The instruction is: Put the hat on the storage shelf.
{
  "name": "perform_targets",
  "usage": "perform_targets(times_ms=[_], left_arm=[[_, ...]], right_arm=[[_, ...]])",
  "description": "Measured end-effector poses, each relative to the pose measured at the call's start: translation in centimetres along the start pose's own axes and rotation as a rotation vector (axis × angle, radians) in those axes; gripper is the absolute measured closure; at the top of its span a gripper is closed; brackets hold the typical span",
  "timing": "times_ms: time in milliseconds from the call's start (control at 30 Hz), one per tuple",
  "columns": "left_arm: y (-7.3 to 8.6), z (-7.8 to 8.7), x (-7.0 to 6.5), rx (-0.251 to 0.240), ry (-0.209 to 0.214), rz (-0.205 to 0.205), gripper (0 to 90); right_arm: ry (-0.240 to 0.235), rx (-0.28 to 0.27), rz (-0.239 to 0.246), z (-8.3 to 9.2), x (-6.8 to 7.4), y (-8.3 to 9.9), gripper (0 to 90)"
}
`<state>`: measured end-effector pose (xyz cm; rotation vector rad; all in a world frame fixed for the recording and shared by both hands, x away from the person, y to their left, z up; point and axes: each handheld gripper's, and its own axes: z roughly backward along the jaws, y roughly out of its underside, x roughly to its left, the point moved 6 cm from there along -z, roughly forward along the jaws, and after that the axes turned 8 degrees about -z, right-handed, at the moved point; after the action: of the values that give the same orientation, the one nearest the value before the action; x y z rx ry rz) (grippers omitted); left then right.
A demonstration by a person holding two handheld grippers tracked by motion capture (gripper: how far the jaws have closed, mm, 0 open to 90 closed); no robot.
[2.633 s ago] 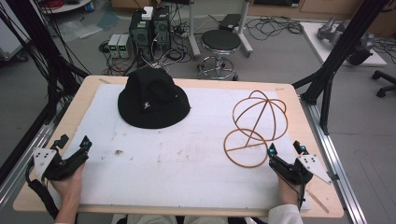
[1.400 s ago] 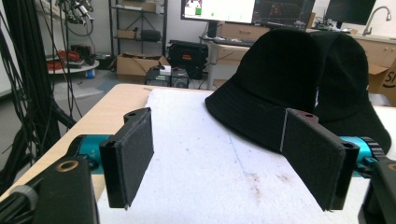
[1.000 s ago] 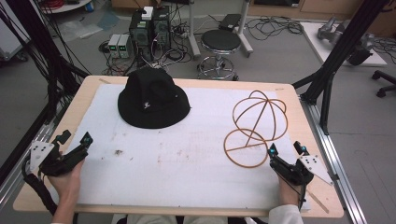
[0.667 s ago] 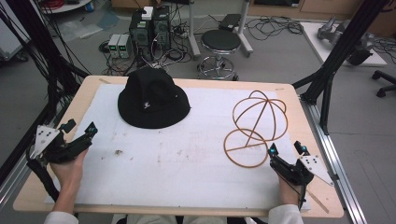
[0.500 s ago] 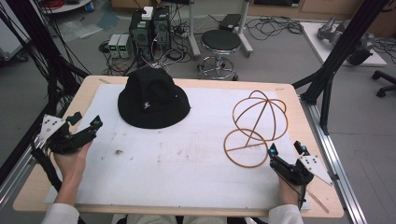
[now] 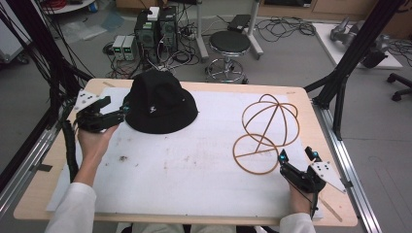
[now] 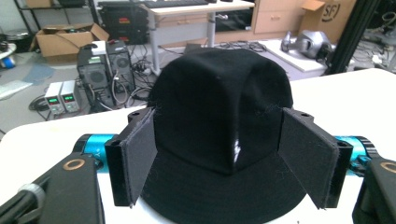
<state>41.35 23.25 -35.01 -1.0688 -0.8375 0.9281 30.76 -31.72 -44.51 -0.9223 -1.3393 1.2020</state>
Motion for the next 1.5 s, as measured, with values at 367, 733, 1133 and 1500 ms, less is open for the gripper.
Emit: perform_targets(times_ms=[367, 733, 1133, 1500], left_arm=[[-1.1, -4.1, -1.5, 0.093, 0.034, -0.031, 29.3], [0.5, -9.0, -2.5, 0.165, 0.056, 0.067, 29.5], [2.6, -12.0, -2.0, 0.222, -0.017, 0.156, 45.8], [2.9, -12.6, -2.8, 0.187, 0.006, 0.104, 85.5]], right_arm=[[-0.006, -0.002, -0.019, 0.1, -0.1, -0.1, 11.3], [-0.012, -0.006, -0.027, 0.2, -0.2, -0.1, 11.3], [-0.02, -0.004, -0.025, 0.1, -0.3, -0.1, 11.3], [-0.013, 0.005, -0.04, 0.1, -0.4, 0.0, 11.3]])
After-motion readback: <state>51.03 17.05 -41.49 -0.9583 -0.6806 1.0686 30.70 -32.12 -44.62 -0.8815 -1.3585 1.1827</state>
